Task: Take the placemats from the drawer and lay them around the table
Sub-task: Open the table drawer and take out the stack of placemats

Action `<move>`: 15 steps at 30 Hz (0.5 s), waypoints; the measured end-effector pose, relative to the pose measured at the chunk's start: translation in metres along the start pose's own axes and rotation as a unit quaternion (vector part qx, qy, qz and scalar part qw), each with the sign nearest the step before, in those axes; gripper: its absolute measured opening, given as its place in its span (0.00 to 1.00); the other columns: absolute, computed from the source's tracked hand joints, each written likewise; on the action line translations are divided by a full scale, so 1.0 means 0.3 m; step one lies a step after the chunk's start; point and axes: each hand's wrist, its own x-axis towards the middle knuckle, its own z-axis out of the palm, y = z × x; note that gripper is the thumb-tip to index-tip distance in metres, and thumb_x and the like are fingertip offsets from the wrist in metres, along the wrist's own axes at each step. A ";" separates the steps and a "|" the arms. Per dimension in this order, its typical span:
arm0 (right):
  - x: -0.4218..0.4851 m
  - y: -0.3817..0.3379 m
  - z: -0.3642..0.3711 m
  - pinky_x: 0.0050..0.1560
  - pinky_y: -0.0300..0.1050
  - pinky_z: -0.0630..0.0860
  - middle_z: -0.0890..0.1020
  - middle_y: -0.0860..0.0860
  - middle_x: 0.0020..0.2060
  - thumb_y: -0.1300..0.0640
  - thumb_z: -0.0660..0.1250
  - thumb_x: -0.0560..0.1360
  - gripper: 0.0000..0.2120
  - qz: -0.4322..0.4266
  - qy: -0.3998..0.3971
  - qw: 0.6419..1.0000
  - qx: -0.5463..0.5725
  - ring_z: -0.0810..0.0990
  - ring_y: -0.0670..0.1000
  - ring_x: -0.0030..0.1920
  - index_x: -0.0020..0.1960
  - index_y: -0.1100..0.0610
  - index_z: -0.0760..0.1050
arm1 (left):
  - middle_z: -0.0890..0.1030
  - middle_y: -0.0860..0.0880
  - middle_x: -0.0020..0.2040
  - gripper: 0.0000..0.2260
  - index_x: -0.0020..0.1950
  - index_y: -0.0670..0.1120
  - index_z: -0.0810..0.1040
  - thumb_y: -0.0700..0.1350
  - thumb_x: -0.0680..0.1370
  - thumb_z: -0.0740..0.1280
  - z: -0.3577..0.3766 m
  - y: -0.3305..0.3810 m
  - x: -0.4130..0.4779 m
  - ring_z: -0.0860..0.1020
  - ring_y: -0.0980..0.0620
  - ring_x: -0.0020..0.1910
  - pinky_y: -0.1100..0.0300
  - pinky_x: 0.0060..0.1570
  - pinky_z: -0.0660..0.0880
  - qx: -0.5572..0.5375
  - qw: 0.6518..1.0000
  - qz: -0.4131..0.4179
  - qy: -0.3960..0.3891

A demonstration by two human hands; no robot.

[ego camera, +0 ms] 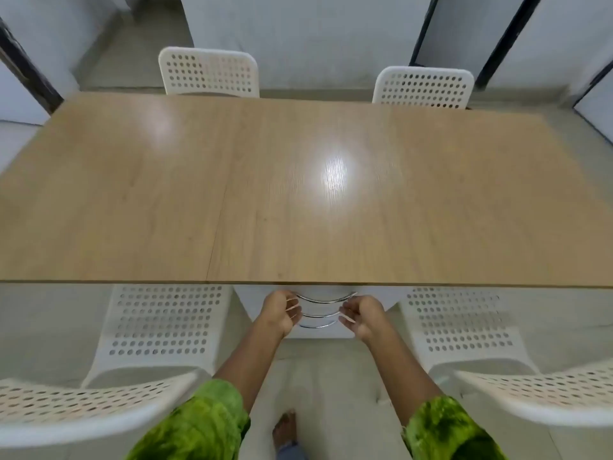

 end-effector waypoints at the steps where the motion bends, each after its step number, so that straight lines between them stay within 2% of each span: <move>1: 0.012 0.001 0.009 0.40 0.47 0.71 0.72 0.56 0.33 0.70 0.52 0.75 0.12 -0.002 -0.004 1.000 0.011 0.73 0.53 0.35 0.36 0.61 0.69 | 0.68 0.44 0.34 0.12 0.35 0.41 0.69 0.34 0.77 0.54 0.007 -0.001 0.011 0.66 0.49 0.31 0.58 0.36 0.68 -0.002 1.000 0.009 -0.014; 3: 0.037 0.000 0.021 0.40 0.47 0.70 0.72 0.56 0.33 0.69 0.52 0.76 0.13 0.009 0.001 0.999 0.050 0.72 0.53 0.35 0.36 0.61 0.68 | 0.70 0.46 0.35 0.12 0.36 0.43 0.69 0.34 0.77 0.54 0.013 0.005 0.034 0.68 0.50 0.33 0.58 0.43 0.67 0.002 1.000 0.009 -0.013; 5: 0.045 0.007 0.030 0.40 0.46 0.71 0.72 0.57 0.34 0.70 0.52 0.77 0.13 0.018 -0.008 0.996 0.082 0.72 0.54 0.35 0.36 0.62 0.67 | 0.73 0.47 0.37 0.11 0.37 0.45 0.70 0.34 0.76 0.54 0.022 0.000 0.032 0.71 0.51 0.37 0.55 0.55 0.63 0.023 1.000 0.010 -0.019; 7: 0.061 0.028 0.022 0.39 0.46 0.73 0.74 0.57 0.35 0.71 0.52 0.77 0.13 0.024 -0.011 0.995 0.091 0.73 0.53 0.36 0.37 0.63 0.69 | 0.74 0.49 0.39 0.11 0.38 0.45 0.71 0.34 0.76 0.55 0.017 -0.017 0.031 0.73 0.53 0.40 0.51 0.61 0.59 0.035 0.999 0.009 -0.021; 11: 0.063 0.053 0.008 0.33 0.44 0.77 0.74 0.57 0.35 0.71 0.53 0.77 0.12 0.035 -0.010 0.995 0.098 0.73 0.52 0.35 0.39 0.64 0.71 | 0.74 0.49 0.39 0.11 0.37 0.45 0.71 0.35 0.77 0.56 0.000 -0.038 -0.005 0.74 0.53 0.41 0.52 0.59 0.59 0.036 0.999 -0.003 -0.041; 13: 0.051 0.079 -0.007 0.26 0.39 0.78 0.73 0.57 0.35 0.73 0.52 0.77 0.12 0.047 0.003 0.993 0.112 0.72 0.52 0.34 0.40 0.64 0.70 | 0.75 0.47 0.38 0.11 0.37 0.44 0.72 0.36 0.77 0.55 -0.028 -0.060 -0.026 0.74 0.51 0.41 0.51 0.64 0.59 0.036 0.998 -0.021 -0.047; 15: 0.025 0.124 -0.030 0.23 0.38 0.77 0.73 0.58 0.34 0.74 0.52 0.76 0.12 0.064 0.013 0.992 0.112 0.70 0.52 0.33 0.39 0.64 0.69 | 0.76 0.45 0.39 0.11 0.39 0.43 0.73 0.37 0.78 0.55 -0.068 -0.088 -0.046 0.74 0.49 0.42 0.50 0.66 0.60 0.049 0.997 -0.040 -0.039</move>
